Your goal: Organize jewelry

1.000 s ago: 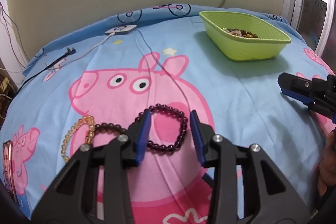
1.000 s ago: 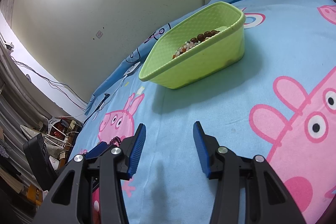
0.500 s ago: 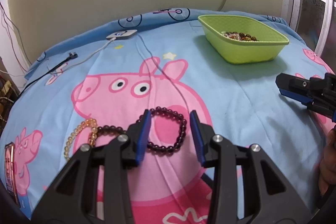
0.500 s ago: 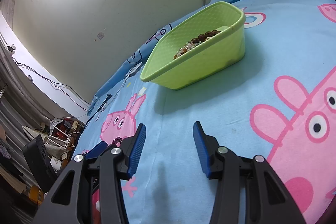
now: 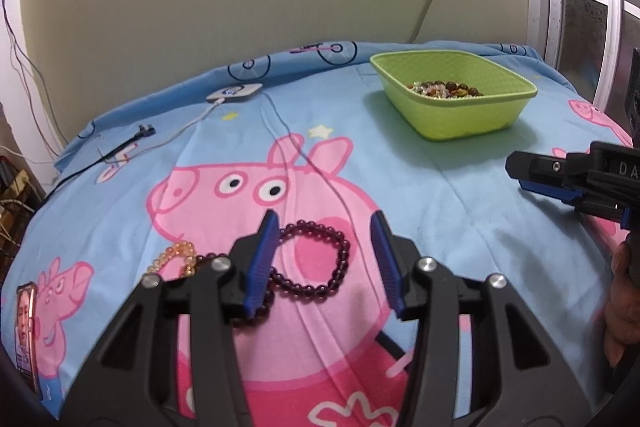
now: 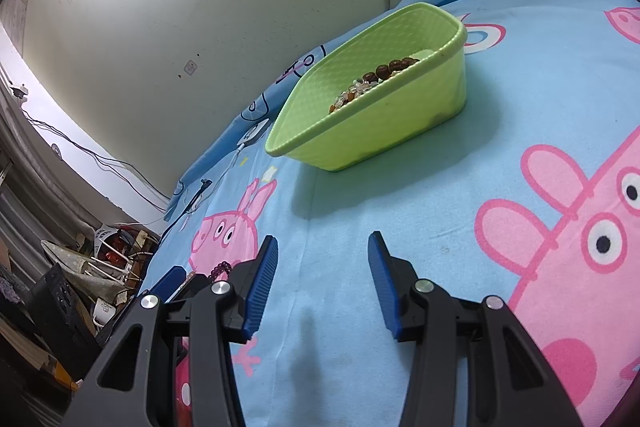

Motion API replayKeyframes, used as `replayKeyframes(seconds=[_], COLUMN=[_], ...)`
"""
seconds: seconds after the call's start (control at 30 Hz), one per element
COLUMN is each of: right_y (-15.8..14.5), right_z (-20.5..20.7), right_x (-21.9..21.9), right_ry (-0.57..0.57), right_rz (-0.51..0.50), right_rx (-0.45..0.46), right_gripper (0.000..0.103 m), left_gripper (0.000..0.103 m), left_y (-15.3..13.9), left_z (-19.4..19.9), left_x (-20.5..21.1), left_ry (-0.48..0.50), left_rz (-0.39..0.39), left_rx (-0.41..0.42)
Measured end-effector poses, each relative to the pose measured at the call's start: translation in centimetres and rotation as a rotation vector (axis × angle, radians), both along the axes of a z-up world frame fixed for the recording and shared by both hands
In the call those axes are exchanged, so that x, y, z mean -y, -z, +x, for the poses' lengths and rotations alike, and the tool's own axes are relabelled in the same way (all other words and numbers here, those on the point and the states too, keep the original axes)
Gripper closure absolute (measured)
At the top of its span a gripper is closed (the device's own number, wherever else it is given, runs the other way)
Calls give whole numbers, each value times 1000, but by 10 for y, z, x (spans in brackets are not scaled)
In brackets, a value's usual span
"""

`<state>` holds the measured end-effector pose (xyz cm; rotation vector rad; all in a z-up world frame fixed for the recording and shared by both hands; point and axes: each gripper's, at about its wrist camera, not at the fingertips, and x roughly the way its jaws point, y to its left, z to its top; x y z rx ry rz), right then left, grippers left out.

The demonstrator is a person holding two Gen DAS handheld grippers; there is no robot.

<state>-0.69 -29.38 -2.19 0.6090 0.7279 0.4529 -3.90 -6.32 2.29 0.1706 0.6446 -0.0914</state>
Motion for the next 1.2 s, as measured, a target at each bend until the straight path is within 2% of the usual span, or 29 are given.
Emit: replayKeyframes(seconds=[0.17,0.27,0.33,0.53,0.6,0.77,1.0,1.2], right_y=[0,0,0,0,0,1,1,1], right_z=[0,0,0,-1,-1,-1,0,1], right_x=[0,0,0,1,1,1,1,2], right_ry=[-1,-1,1,2,3,2,2,0], right_rz=[0,1,3,5,4,4,2,4], right_rx=[0,0,-1,-2,-2,-2,-2,-2], right_gripper=[74,74,74,74,74,74,74,75], left_gripper=[57,45,44,27,19,8,6,6], left_y=[-4,-7,-10,-19,-21,-27,-34,-30], left_z=[-7,-12,-17,-31,-35,-47,-59,-52], left_x=[3,4,3,-1,-2,-4,-9,-8], left_ry=[-3,-4,-7,-26,-29,-31,-50,-44], left_rz=[15,21,21,8,4,-1,-23,-20], left_rx=[41,76,102,190,214,286,351,302])
